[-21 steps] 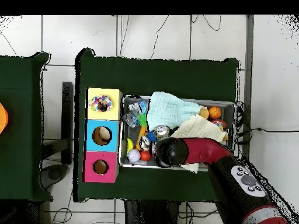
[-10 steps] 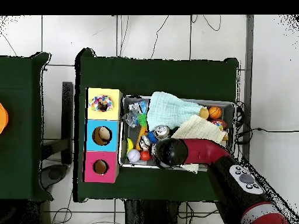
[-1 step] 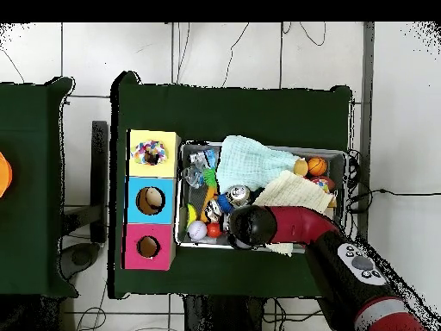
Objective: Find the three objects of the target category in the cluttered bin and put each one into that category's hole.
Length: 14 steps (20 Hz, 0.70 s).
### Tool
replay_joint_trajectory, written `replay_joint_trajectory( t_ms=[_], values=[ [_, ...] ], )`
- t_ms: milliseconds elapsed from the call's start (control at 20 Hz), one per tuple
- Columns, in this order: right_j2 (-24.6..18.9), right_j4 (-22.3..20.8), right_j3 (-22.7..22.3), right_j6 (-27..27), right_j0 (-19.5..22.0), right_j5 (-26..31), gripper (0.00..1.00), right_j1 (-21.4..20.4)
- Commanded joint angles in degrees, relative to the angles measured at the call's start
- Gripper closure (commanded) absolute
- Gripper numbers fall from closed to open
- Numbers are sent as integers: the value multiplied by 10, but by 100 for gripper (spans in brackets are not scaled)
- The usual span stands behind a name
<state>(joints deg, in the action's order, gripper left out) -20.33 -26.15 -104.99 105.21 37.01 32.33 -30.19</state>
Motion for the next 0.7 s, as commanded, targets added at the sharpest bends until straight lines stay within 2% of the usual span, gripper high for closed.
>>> replay_joint_trajectory(
  t_ms=[50, 700],
  values=[
    [4, -36, 42, -7, 8, -33, 0, 13],
    [11, -37, 36, -1, 4, -33, 0, 2]
  ],
)
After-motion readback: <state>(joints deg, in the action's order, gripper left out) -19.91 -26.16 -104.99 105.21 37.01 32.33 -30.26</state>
